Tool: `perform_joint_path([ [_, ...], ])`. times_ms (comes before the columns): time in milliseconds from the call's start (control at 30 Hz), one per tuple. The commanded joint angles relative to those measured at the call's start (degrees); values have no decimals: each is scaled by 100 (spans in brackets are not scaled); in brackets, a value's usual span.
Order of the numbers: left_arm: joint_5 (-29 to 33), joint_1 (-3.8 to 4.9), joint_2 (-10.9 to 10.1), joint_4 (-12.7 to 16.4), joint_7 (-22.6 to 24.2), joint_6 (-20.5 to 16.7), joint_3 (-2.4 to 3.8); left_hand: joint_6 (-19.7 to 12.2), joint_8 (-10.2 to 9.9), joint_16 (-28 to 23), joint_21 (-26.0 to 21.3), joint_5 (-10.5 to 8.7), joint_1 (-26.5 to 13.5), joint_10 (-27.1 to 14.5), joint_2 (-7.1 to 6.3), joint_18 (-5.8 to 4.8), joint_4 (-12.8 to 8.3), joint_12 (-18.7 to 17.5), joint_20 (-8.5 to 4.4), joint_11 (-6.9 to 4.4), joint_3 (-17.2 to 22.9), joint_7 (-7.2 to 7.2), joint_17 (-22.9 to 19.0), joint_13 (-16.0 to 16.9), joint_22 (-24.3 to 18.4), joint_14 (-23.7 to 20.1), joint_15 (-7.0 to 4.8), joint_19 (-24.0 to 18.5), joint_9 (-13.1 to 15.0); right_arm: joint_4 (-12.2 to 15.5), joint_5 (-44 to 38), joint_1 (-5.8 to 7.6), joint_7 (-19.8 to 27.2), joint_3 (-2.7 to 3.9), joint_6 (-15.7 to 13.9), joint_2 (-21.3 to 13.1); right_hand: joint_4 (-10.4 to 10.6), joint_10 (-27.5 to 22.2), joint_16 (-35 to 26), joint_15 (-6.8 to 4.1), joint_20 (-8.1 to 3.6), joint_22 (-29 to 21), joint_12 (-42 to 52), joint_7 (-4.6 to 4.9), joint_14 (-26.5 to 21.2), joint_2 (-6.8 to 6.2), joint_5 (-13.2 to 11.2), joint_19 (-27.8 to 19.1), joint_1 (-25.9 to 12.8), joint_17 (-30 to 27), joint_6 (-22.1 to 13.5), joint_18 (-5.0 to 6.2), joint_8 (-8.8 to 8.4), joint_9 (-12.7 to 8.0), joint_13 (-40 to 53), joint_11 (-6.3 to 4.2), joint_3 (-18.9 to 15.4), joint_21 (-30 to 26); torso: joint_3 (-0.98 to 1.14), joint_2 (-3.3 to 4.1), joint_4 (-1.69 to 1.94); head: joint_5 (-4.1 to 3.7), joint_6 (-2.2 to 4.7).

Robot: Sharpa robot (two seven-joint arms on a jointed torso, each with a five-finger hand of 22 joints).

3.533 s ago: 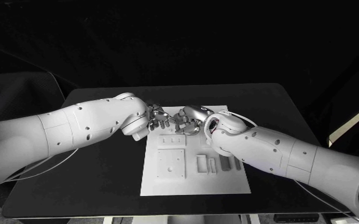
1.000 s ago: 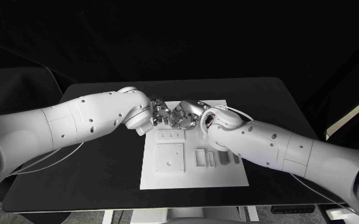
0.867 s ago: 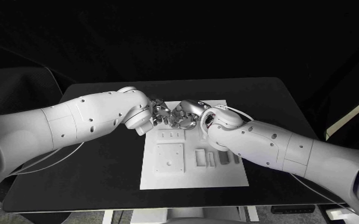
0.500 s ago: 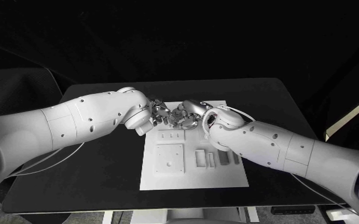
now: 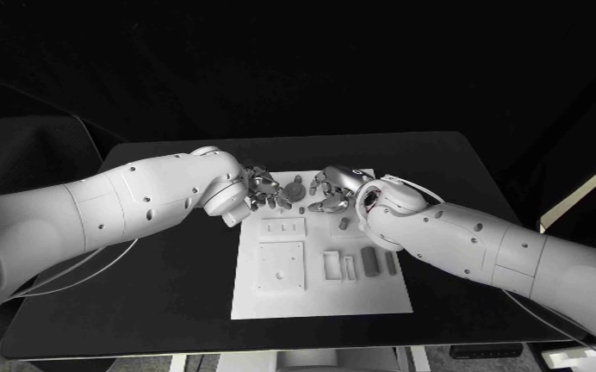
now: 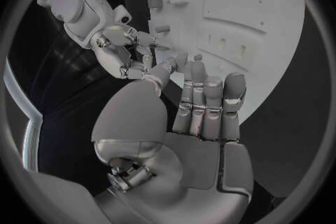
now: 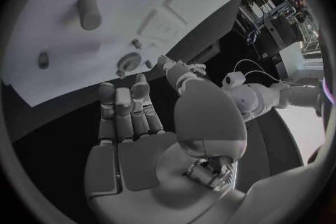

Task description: Assemble the parts on the task board

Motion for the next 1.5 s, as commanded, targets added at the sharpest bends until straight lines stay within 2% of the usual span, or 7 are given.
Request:
perform_joint_path([
  [33,50,6,23,-92,42,76,3,151,211,34,29,22,407,166,366,405,-148,-33,-14,-110,191,-97,8,-7,6,7,-34,44,93,18,48,5,78,1,-136,-92,2,-56,-22,0,11,-7,-24,4,-48,3,20,-41,-57,-9,-46,52,-26,-5,-6,-1,-29,531,6,-4,6,-6,-3],
  [267,37,4,102,-585,49,236,4,158,214,37,34,19,411,178,363,406,-148,-34,-15,-113,197,-98,9,-8,8,12,-36,48,94,-100,206,59,145,-1,-239,-287,-5,-61,-27,2,10,-9,-22,0,-56,32,24,-47,-37,-12,-33,53,-10,-1,-8,0,-21,528,8,-6,-7,-3,42],
  [433,-24,-16,240,-901,77,371,3,185,222,58,65,-125,424,249,329,412,-140,-69,-17,-126,245,-104,18,-35,20,41,-47,74,99,-128,243,60,159,-1,-251,-338,-6,-59,-27,3,10,-10,-21,-1,-57,40,25,-47,-32,-13,-27,53,-5,0,-8,0,-18,528,11,1,-2,47,46],
  [633,-97,-94,397,-1146,29,539,4,189,221,64,75,-201,426,272,316,414,-132,-89,-17,-128,268,-103,21,-48,24,49,-50,80,100,-132,254,60,170,-1,-266,-325,-6,-58,-27,3,9,-10,-19,-2,-58,44,26,-47,-29,-13,-23,54,-1,1,-8,0,-16,528,5,4,5,59,52],
  [867,-211,-167,557,-1307,-210,630,6,200,226,69,83,-232,413,291,310,414,-121,-95,-16,-129,273,-103,23,-52,27,57,-52,87,103,-128,365,60,203,1,-306,-344,-7,-57,-28,3,9,-10,-17,-2,-58,49,26,-47,-25,-13,-18,54,3,3,-7,0,-13,529,-1,5,8,76,3],
  [1167,-563,-199,551,-1047,-321,519,6,208,230,74,88,-240,410,305,317,415,-115,-95,-16,-130,279,-105,25,-54,29,65,-53,93,105,-238,1107,220,465,5,-636,-385,1,-51,-27,5,9,-11,-13,-3,-58,67,26,-45,-25,-14,-6,54,14,6,-7,0,-9,530,1,3,6,76,-38],
  [1500,-963,-214,547,-738,-318,405,6,233,241,93,109,-232,411,355,325,421,-110,-90,-20,-135,302,-115,33,-54,38,92,-63,115,110,-348,1939,391,544,33,-613,-368,12,-46,-26,6,10,-11,-8,-3,-57,84,26,-42,-32,-15,5,53,23,9,-6,1,-6,532,5,2,7,38,-95],
])
